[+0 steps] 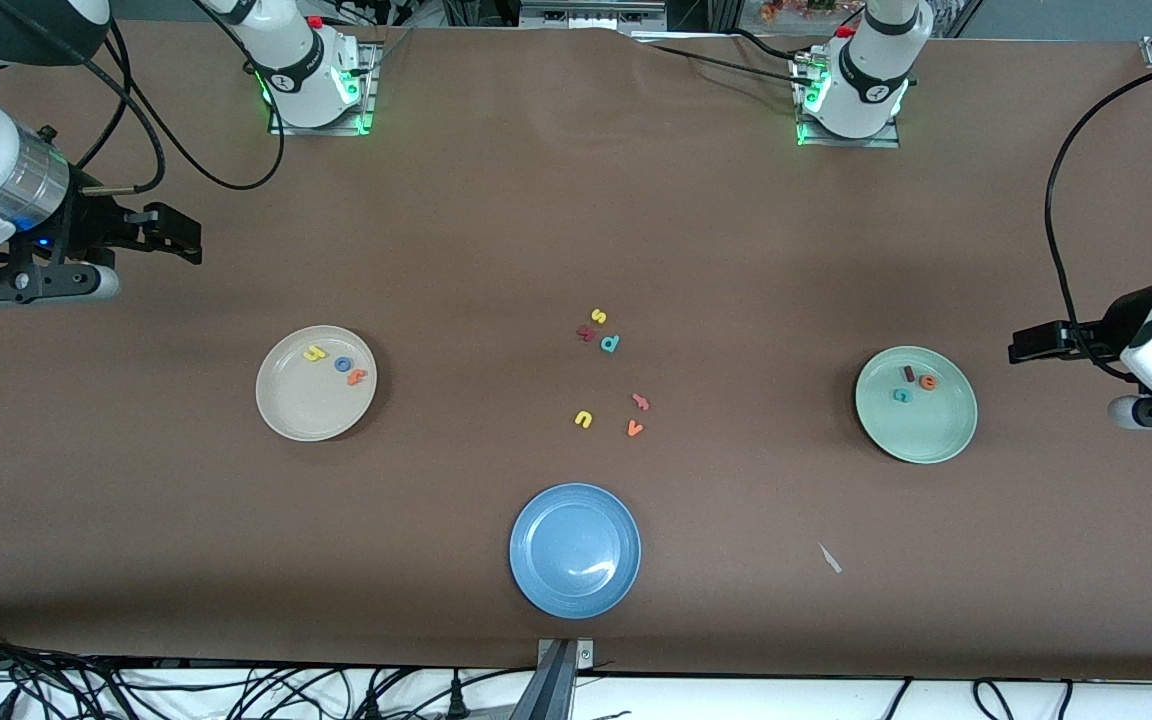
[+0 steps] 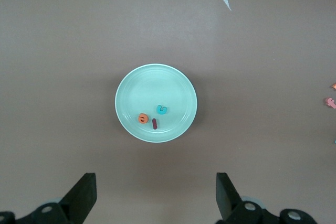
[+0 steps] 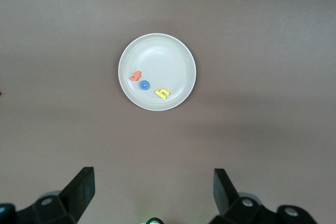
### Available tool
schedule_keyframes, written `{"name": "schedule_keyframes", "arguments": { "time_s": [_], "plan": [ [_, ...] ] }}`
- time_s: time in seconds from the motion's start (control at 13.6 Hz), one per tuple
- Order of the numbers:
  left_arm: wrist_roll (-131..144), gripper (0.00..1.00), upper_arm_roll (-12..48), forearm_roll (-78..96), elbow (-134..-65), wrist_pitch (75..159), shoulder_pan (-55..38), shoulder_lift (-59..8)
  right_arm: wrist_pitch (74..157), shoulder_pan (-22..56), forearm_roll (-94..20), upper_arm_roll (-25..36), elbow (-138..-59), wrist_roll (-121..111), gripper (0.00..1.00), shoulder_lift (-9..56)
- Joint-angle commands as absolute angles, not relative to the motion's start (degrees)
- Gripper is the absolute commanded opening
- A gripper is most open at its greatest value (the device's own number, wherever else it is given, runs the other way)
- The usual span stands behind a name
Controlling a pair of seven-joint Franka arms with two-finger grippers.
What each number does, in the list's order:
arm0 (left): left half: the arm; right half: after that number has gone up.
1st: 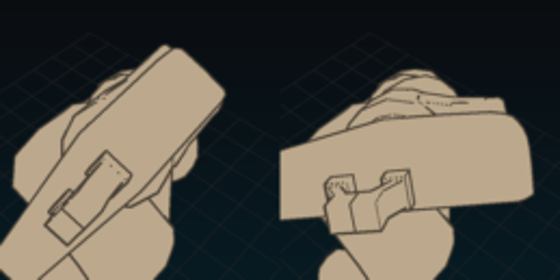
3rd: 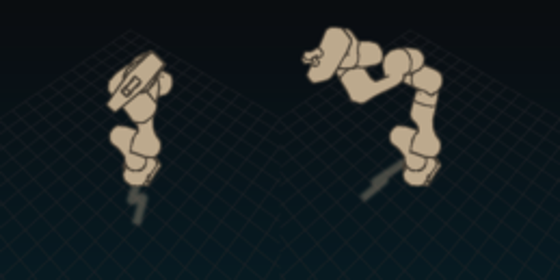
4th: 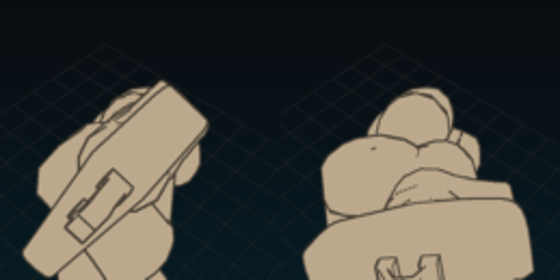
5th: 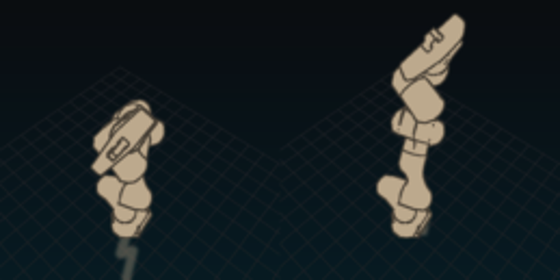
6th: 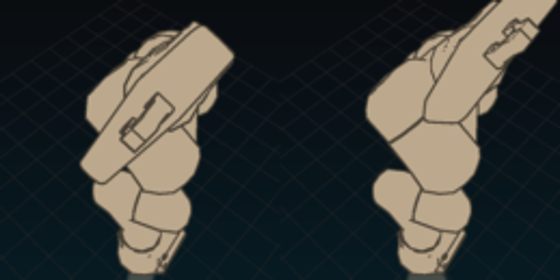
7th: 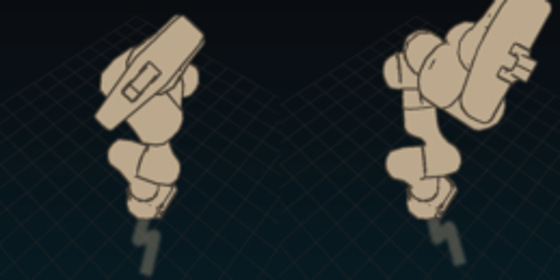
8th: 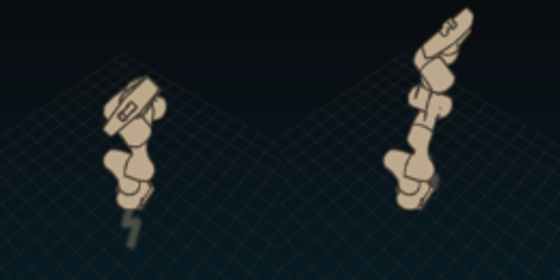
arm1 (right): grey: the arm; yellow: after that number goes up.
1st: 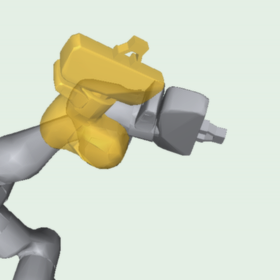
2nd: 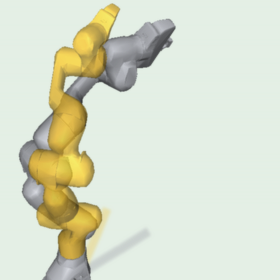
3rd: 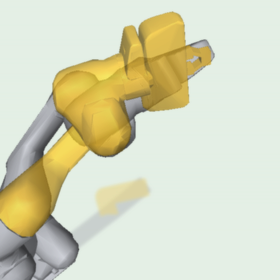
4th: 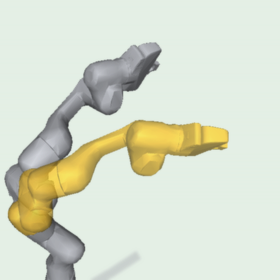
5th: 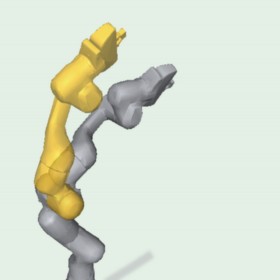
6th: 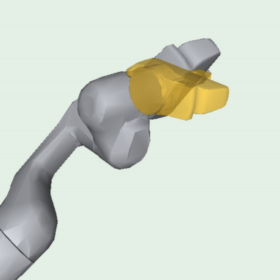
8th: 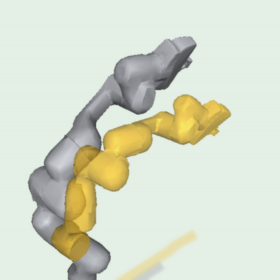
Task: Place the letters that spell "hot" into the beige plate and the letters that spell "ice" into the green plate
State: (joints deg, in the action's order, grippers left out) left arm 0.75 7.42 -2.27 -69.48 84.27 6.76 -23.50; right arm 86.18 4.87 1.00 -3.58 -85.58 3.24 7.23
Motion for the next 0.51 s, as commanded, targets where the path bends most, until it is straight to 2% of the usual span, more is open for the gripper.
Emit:
{"name": "schedule_keyframes", "arguments": {
  "time_s": [0.0,0.44],
  "plan": [
    [-0.44,1.0,7.12,-1.32,-71.28,84.99,6.59,-22.06,86.13,4.39,1.05,-3.87,-85.17,2.11,1.0,7.38],
    [-0.44,1.0,7.12,-1.32,-71.28,84.99,6.59,-22.06,86.22,4.31,0.97,-3.87,-85.17,2.02,1.0,7.82]
  ]
}}
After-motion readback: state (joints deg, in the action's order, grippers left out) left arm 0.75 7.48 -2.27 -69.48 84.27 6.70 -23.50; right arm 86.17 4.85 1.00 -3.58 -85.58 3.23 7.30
